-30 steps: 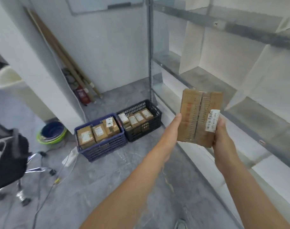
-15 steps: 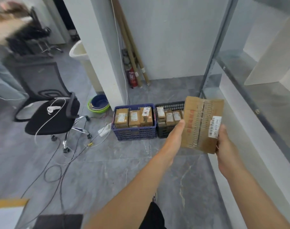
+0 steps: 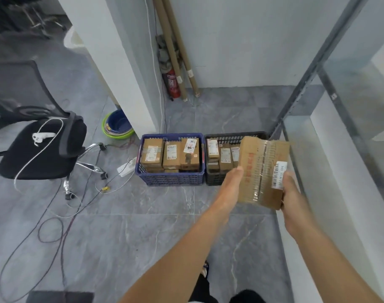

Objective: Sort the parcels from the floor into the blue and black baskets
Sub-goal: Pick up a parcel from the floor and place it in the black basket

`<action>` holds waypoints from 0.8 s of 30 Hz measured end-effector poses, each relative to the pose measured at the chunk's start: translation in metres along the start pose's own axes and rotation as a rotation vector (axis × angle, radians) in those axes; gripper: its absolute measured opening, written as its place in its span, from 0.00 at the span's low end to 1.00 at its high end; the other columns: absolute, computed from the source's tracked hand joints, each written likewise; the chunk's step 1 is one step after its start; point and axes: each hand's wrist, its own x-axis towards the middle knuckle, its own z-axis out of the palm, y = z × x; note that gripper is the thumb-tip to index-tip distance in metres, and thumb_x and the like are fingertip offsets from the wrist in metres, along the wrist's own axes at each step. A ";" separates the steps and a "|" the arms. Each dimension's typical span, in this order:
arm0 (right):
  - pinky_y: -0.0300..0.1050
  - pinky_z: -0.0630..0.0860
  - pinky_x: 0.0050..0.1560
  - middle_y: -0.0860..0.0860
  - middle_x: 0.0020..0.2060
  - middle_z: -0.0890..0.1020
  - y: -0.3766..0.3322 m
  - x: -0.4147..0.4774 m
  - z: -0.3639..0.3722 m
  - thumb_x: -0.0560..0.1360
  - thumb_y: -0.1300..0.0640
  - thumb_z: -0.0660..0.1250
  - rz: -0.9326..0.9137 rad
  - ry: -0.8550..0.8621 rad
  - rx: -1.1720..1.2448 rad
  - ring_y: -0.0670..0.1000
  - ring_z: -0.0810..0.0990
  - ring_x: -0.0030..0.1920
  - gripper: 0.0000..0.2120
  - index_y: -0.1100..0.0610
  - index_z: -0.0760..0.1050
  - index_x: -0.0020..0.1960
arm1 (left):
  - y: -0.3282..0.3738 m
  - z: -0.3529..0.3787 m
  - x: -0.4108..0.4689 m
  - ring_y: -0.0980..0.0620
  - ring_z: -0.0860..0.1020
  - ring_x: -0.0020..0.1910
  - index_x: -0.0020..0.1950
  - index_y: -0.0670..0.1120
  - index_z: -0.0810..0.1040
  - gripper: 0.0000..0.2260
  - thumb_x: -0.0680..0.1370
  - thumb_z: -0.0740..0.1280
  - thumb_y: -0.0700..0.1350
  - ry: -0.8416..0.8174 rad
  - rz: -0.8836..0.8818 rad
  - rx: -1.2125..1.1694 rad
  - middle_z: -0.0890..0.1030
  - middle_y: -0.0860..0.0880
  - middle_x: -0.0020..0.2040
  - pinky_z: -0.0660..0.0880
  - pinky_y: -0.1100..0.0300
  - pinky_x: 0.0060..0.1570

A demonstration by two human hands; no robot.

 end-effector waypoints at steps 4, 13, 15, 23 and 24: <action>0.63 0.67 0.77 0.49 0.68 0.80 -0.018 0.055 0.012 0.79 0.25 0.50 0.037 -0.016 -0.030 0.54 0.77 0.69 0.32 0.39 0.74 0.74 | 0.023 -0.004 0.053 0.64 0.73 0.53 0.65 0.61 0.69 0.15 0.86 0.49 0.63 -0.002 -0.043 0.024 0.75 0.62 0.53 0.67 0.52 0.64; 0.63 0.73 0.72 0.44 0.65 0.82 -0.040 0.211 0.022 0.70 0.19 0.55 0.089 -0.090 -0.065 0.50 0.80 0.67 0.35 0.35 0.73 0.70 | 0.054 0.015 0.210 0.59 0.75 0.55 0.70 0.54 0.71 0.20 0.86 0.51 0.63 0.061 -0.187 0.030 0.77 0.56 0.56 0.67 0.53 0.60; 0.61 0.71 0.73 0.44 0.66 0.82 -0.041 0.254 0.021 0.68 0.16 0.55 0.155 -0.107 -0.085 0.50 0.79 0.68 0.38 0.34 0.72 0.71 | 0.056 0.022 0.251 0.54 0.76 0.59 0.70 0.55 0.71 0.20 0.85 0.52 0.64 0.094 -0.240 0.016 0.78 0.56 0.57 0.69 0.51 0.61; 0.63 0.65 0.77 0.46 0.72 0.77 -0.033 0.401 0.032 0.83 0.30 0.49 0.323 -0.238 -0.148 0.52 0.74 0.72 0.26 0.37 0.68 0.77 | 0.040 0.034 0.396 0.48 0.77 0.62 0.64 0.58 0.75 0.19 0.83 0.54 0.67 0.199 -0.433 0.007 0.81 0.52 0.60 0.69 0.41 0.71; 0.64 0.66 0.77 0.46 0.71 0.78 -0.028 0.415 0.034 0.83 0.31 0.49 0.329 -0.251 -0.156 0.52 0.74 0.72 0.26 0.37 0.68 0.76 | 0.034 0.034 0.411 0.49 0.78 0.61 0.64 0.57 0.76 0.20 0.84 0.54 0.66 0.204 -0.450 0.007 0.81 0.52 0.60 0.69 0.42 0.71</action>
